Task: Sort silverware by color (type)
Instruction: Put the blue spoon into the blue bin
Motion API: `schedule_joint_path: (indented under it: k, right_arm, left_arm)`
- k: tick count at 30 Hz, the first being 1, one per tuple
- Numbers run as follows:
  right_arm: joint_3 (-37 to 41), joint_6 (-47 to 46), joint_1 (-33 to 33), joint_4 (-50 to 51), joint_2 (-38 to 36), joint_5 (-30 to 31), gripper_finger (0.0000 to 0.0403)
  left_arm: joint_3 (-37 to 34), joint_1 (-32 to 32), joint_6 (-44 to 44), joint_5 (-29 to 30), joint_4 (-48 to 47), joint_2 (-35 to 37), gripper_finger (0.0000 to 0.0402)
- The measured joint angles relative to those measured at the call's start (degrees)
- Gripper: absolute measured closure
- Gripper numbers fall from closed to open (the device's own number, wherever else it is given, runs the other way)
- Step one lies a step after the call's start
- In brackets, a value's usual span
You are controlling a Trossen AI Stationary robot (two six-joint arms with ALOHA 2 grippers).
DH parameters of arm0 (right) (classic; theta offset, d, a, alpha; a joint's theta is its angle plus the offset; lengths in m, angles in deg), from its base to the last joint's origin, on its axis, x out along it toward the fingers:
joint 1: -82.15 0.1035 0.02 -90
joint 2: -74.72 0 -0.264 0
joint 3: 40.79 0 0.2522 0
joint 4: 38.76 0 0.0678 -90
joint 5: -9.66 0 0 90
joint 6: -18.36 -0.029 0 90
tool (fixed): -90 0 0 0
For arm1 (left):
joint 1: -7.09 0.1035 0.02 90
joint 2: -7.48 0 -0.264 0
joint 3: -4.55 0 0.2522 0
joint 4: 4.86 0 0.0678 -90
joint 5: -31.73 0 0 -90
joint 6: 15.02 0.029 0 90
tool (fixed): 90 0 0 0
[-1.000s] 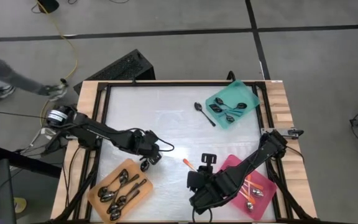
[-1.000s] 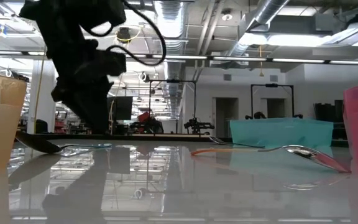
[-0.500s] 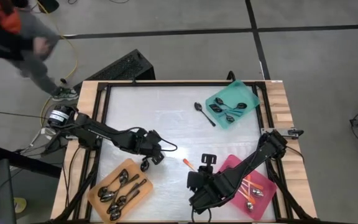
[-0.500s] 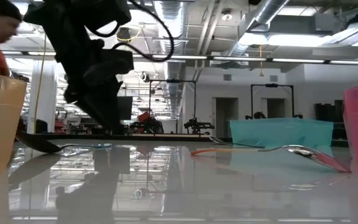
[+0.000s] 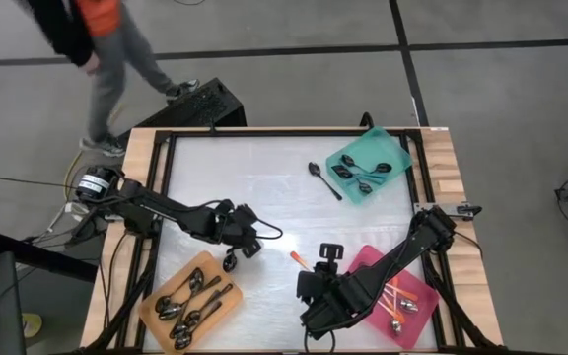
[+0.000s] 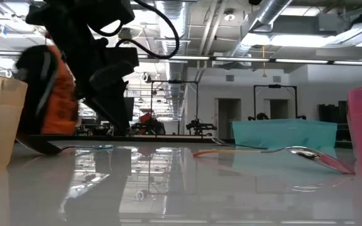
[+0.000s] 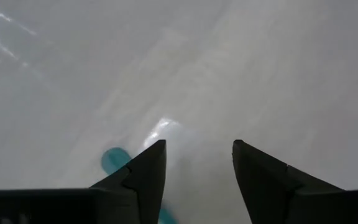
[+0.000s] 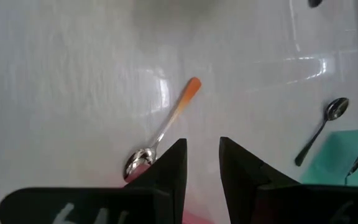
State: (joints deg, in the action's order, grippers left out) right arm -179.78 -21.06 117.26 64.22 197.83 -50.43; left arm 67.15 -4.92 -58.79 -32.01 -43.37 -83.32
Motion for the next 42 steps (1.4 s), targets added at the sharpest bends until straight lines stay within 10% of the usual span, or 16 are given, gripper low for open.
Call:
schedule_joint_path:
  k: [16, 35, 42]
  right_arm:
    - [0.0, 0.5, 0.0, 0.8, 0.0, 1.9, 0.0301]
    - [0.0, 2.4, -0.3, 0.7, 0.0, 3.4, 0.0301]
    - [-0.1, 2.4, -0.4, 0.5, 0.0, 3.5, 0.0301]
  left_arm:
    - [0.0, -0.6, -5.9, -1.8, -12.7, 0.0, 0.0119]
    - [-0.7, -4.7, -21.3, -5.6, -14.2, -2.9, 0.012]
    - [-1.0, -4.2, -22.0, -6.0, -13.1, -3.1, 0.02]
